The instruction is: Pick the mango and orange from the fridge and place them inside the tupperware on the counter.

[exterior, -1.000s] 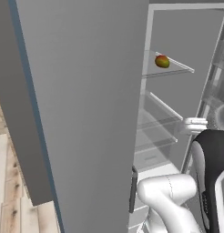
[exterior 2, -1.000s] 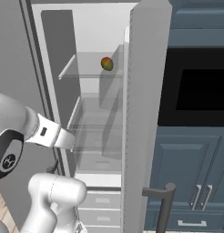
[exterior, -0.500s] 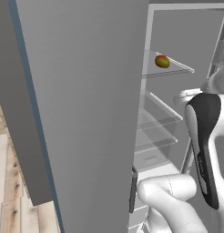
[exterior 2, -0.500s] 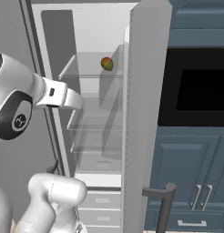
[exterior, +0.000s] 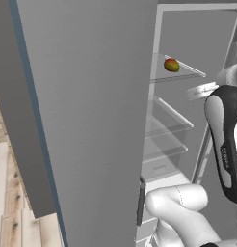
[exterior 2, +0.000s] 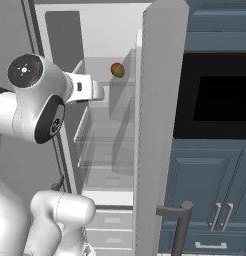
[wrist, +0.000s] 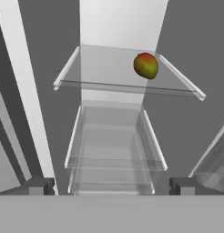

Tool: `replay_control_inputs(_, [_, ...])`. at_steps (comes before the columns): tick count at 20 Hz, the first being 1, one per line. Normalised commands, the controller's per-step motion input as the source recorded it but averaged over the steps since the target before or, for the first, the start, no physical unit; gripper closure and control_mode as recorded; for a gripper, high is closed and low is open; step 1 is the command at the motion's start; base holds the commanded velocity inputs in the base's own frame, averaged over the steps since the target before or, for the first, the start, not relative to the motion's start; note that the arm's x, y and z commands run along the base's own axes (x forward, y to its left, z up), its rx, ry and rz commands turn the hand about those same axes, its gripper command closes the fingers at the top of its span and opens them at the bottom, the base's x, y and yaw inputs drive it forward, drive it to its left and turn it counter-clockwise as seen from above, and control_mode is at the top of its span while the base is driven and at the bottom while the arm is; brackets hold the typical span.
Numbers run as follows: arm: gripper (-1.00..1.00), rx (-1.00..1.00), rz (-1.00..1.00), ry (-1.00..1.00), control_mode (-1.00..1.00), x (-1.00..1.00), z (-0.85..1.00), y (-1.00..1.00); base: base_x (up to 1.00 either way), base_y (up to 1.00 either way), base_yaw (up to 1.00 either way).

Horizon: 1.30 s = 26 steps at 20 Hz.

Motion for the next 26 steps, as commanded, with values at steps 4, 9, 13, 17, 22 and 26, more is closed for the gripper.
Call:
replay_control_inputs(4, [-1.00, -0.06, -0.01, -0.07, -1.00, 0.55, 0.09, 0.00, 0.00, 0.00, 0.00])
replay_control_inputs(9, [-1.00, -0.09, -0.01, -0.01, -1.00, 0.53, 0.14, 0.00, 0.00, 0.00, 0.00])
replay_control_inputs(13, [-1.00, -0.04, 0.00, 0.00, -1.00, 0.50, 0.16, 0.00, 0.00, 0.00, 0.00])
replay_control_inputs(17, [-1.00, 0.00, 0.00, 0.00, -1.00, 0.48, 0.14, 0.00, 0.00, 0.00, 0.00])
replay_control_inputs(22, [-1.00, 0.00, 0.00, 0.00, -1.00, 0.37, 0.03, -0.09, 0.00, 0.00, 0.00])
replay_control_inputs(26, [-1.00, 0.00, 0.00, 0.03, -1.00, 0.34, 0.00, -0.12, 0.00, 0.00, 0.00])
